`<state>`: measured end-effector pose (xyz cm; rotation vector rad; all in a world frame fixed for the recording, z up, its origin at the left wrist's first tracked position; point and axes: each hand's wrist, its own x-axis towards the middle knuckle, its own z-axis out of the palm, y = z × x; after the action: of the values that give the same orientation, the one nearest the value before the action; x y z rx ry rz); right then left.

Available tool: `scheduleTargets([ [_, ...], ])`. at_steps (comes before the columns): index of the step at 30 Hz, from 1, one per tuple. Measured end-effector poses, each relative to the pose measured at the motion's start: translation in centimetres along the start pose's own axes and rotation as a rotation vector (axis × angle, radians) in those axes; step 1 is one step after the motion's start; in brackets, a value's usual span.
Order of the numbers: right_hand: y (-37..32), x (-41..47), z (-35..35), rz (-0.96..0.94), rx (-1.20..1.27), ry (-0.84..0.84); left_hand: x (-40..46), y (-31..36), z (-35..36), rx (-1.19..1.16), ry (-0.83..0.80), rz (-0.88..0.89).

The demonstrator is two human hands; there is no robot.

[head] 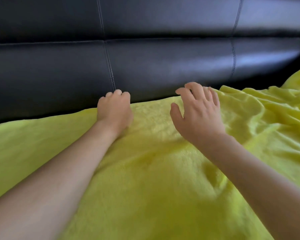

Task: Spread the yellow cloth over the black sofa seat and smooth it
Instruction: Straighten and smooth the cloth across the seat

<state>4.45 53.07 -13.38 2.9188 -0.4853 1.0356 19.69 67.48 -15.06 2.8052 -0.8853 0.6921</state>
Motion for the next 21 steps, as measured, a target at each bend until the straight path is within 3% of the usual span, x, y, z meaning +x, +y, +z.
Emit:
scheduleTargets([
  [2, -0.4, -3.6, -1.5, -0.024, 0.091, -0.031, -1.3, 2.0, -1.4, -0.082, 0.008, 0.064],
  [6, 0.6, -7.4, -1.8, 0.036, 0.004, -0.337, -2.8, 3.5, -0.6, -0.201, -0.212, 0.055],
  [9, 2.2, -8.9, -3.0, 0.144, -0.014, -0.241, -1.9, 2.9, 0.0, -0.443, -0.263, -0.108],
  [14, 3.8, -12.2, -4.2, 0.348, 0.036, -0.272, 0.6, 2.8, -1.0, -0.882, -0.392, -0.368],
  [15, 3.8, -12.4, -4.2, 0.357, 0.061, -0.267, 0.7, 2.7, -0.9, -0.837, -0.345, -0.368],
  [18, 4.0, -12.5, -4.0, 0.358, 0.105, -0.295, -0.6, 2.9, -0.4, -0.422, -0.168, -0.208],
  [21, 4.0, -12.6, -3.7, 0.363, 0.099, -0.326, -1.4, 3.4, 0.1, -0.307, -0.199, -0.072],
])
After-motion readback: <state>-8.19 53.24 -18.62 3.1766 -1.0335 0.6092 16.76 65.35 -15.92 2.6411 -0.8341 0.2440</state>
